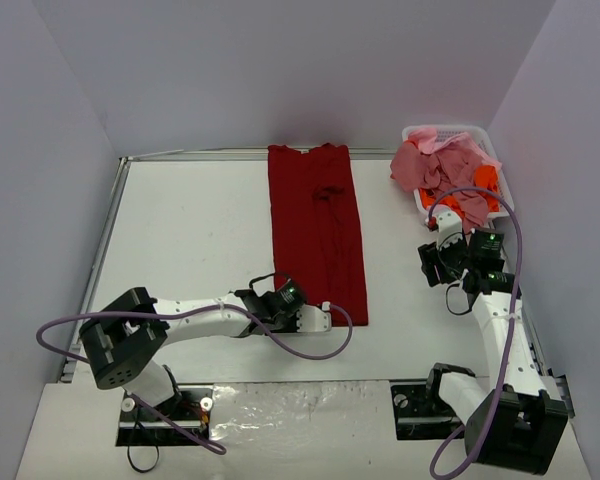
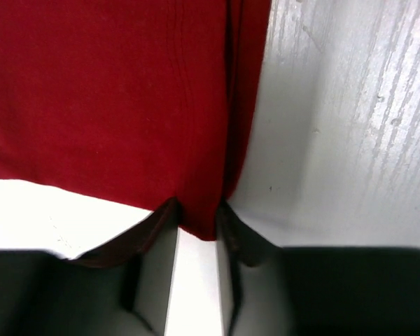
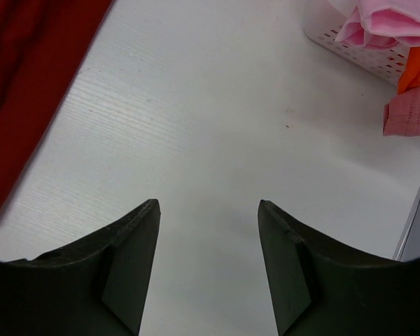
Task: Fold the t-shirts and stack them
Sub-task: Grab the bottom of the folded rectangular tshirt with both arms
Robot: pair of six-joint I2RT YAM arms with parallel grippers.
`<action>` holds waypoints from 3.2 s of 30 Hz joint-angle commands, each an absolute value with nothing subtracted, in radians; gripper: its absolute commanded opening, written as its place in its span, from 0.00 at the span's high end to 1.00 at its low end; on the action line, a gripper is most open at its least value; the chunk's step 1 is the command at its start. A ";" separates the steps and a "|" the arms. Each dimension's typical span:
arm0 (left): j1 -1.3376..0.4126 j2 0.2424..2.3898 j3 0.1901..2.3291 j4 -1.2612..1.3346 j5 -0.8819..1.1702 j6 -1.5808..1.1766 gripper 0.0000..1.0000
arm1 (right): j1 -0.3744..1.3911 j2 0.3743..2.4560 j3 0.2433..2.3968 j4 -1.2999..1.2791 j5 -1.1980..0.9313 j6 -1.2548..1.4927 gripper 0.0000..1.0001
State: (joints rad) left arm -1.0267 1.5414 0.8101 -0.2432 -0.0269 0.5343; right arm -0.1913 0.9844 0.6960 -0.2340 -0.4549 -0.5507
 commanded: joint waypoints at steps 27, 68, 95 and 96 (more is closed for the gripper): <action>-0.971 1.511 0.877 -0.365 0.182 0.479 0.98 | 0.095 1.048 0.750 -0.373 -0.669 -0.902 0.41; -0.735 1.695 1.063 -0.489 0.472 0.380 0.98 | 0.515 1.218 0.549 -0.256 -0.568 -1.069 0.61; -0.704 1.707 1.071 -0.499 0.489 0.384 0.98 | 0.591 1.414 0.617 -0.238 -0.468 -0.973 0.83; -0.704 1.706 1.071 -0.500 0.489 0.385 0.98 | 0.591 1.413 0.617 -0.239 -0.463 -0.968 0.90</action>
State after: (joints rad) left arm -0.7059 1.7077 1.0389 -0.4747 0.4782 0.3798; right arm 0.5842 1.3895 0.6212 -0.1982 -0.5125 -0.9951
